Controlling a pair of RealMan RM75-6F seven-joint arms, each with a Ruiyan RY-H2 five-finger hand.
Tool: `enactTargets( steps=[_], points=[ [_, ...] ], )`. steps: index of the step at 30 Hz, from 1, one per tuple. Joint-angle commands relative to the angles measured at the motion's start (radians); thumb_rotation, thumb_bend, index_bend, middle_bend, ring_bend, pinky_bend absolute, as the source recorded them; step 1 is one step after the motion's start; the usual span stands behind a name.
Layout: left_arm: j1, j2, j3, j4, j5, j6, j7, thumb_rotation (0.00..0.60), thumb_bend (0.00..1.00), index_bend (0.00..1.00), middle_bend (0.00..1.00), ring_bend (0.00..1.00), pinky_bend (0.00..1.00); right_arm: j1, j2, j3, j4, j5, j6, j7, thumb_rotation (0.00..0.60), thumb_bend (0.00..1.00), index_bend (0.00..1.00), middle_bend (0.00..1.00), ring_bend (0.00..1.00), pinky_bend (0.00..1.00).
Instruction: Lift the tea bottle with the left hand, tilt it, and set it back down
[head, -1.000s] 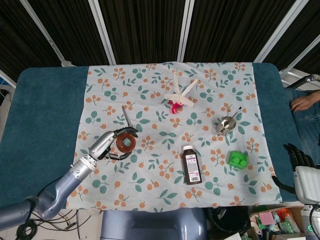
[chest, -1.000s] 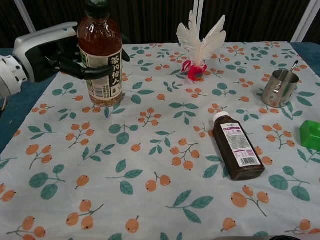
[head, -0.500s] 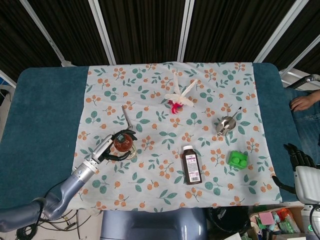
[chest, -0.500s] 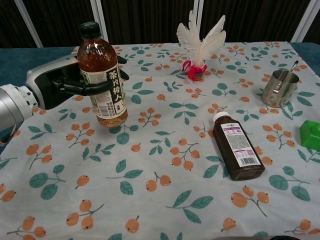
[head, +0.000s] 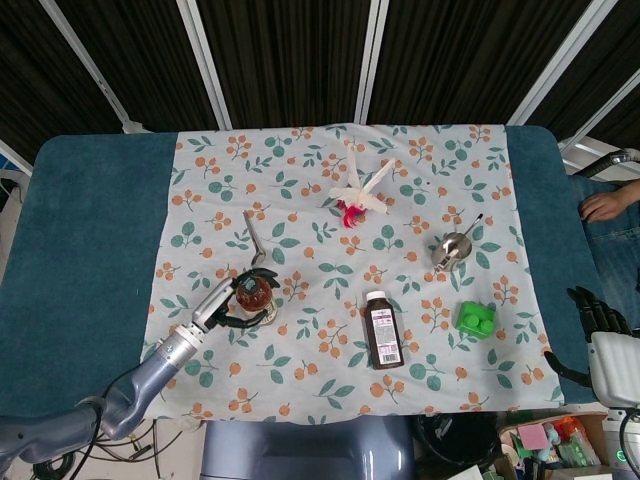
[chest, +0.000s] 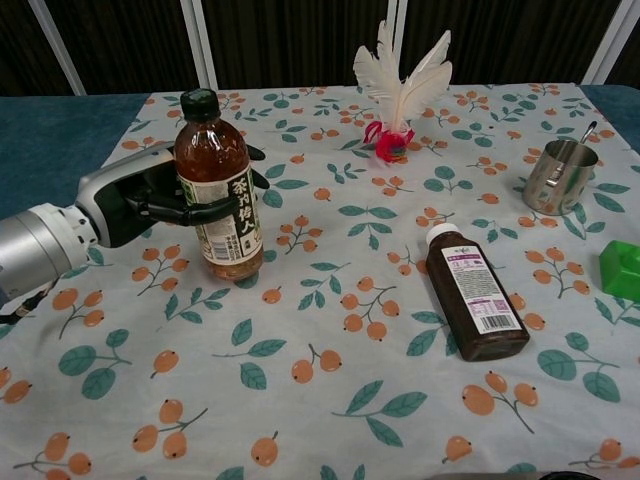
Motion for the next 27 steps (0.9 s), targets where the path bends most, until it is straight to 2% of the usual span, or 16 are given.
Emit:
enactTargets(
  steps=[1,3,6,10,15,18,21,24,27],
  points=[
    [-0.003,-0.010,0.007,0.014,0.002,0.002,-0.012,0.600,0.51,0.24,0.28,0.24,0.37,0.000,0.000,0.001,0.000,0.001,0.000,0.000,0.600,0.12,0.12,0.08,0.14,0.16],
    [-0.004,-0.011,0.010,0.019,0.006,0.006,-0.015,0.600,0.49,0.24,0.27,0.23,0.36,0.000,0.000,0.001,0.000,0.001,0.001,0.000,0.600,0.12,0.12,0.08,0.14,0.16],
    [-0.008,-0.010,0.021,0.024,0.017,0.009,-0.016,0.600,0.43,0.19,0.21,0.17,0.30,0.000,-0.001,0.001,0.001,0.001,0.002,0.000,0.600,0.12,0.12,0.08,0.14,0.16],
    [-0.020,0.007,0.047,0.021,0.028,-0.021,-0.010,0.600,0.35,0.06,0.10,0.09,0.26,0.000,-0.001,0.001,0.001,0.000,0.002,0.001,0.600,0.12,0.12,0.08,0.14,0.16],
    [-0.019,0.010,0.052,0.023,0.021,-0.029,0.055,0.600,0.32,0.05,0.08,0.07,0.24,0.000,-0.001,0.002,-0.001,0.001,0.002,0.002,0.600,0.12,0.12,0.08,0.14,0.16],
    [-0.016,0.014,0.051,0.007,0.013,-0.030,0.070,0.600,0.30,0.02,0.05,0.02,0.19,0.000,-0.001,0.002,-0.001,0.000,0.003,0.003,0.600,0.12,0.12,0.08,0.14,0.16],
    [-0.018,0.033,0.054,-0.012,0.019,-0.025,0.089,0.600,0.22,0.00,0.01,0.00,0.14,0.000,-0.001,0.003,0.000,0.001,0.004,0.003,0.600,0.12,0.12,0.08,0.14,0.16],
    [-0.017,0.076,0.065,-0.055,0.028,-0.018,0.141,0.600,0.15,0.00,0.00,0.00,0.06,0.000,-0.001,0.004,0.000,0.001,0.005,0.004,0.600,0.12,0.12,0.08,0.14,0.16],
    [-0.005,0.141,0.067,-0.127,0.012,-0.019,0.226,0.600,0.12,0.00,0.00,0.00,0.01,-0.001,-0.002,0.004,0.000,0.001,0.006,0.005,0.600,0.12,0.12,0.08,0.14,0.16]
  ],
)
